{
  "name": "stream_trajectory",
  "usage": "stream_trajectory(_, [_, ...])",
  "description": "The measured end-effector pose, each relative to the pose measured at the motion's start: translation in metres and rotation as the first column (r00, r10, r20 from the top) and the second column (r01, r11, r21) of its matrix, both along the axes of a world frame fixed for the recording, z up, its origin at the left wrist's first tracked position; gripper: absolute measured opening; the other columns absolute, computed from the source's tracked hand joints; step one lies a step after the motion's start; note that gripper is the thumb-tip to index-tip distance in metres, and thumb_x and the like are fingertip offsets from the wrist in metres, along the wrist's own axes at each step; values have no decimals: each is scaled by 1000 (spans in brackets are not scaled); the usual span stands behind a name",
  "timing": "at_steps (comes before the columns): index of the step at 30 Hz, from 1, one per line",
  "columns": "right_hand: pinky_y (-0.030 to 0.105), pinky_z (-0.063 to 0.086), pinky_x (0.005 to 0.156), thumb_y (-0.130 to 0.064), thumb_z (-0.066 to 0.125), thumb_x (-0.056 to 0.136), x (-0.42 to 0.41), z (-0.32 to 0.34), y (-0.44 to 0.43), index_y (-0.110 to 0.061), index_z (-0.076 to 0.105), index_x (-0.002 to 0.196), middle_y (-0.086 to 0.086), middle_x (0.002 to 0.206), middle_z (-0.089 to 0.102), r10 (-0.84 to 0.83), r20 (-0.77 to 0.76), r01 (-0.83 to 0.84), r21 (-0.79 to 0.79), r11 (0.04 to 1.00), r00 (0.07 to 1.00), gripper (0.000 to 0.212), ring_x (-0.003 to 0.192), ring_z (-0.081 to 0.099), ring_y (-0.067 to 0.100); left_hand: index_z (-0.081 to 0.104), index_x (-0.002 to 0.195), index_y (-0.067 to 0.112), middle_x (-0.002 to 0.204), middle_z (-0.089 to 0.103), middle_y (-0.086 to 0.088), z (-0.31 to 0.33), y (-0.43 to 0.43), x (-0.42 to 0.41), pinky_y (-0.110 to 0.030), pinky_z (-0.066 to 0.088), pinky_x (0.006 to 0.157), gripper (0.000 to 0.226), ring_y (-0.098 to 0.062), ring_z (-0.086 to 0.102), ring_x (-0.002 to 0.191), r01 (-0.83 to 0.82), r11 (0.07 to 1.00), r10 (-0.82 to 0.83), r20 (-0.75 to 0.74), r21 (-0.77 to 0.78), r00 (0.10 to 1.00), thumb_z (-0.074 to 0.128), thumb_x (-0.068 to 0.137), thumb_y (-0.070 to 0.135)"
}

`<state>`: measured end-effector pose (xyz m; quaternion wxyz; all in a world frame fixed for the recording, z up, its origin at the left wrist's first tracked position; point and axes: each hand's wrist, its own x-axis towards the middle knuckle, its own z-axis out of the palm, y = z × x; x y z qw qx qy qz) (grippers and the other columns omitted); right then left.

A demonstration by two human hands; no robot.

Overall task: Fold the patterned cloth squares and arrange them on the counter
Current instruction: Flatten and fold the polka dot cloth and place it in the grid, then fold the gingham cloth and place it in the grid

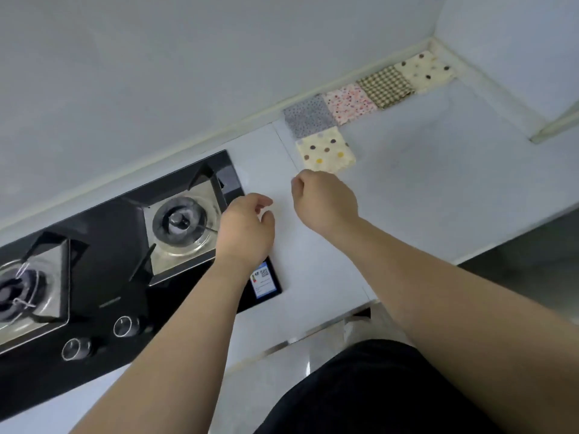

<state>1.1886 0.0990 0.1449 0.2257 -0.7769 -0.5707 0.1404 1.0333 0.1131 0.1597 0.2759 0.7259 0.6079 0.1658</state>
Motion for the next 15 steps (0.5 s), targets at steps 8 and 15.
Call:
stream_trajectory(8, [29,36,53,-35,35,106,-178,23,-81,-20,60,96,-3,77,59,265,-5,-264,22,964,964,31,67,55,19,70,113,24,108,66,8,10,-122,-179,-3,34,70,24,-5,59,95,-287,958,286,71,-4,955,55,95,15])
stream_trajectory(15, [41,57,64,-39,35,106,-345,26,-134,-23,60,96,-3,77,61,527,14,-525,-56,849,850,31,68,61,18,70,111,25,103,67,10,21,-214,-326,-6,35,64,24,-2,58,82,-558,830,556,69,0,828,53,98,14])
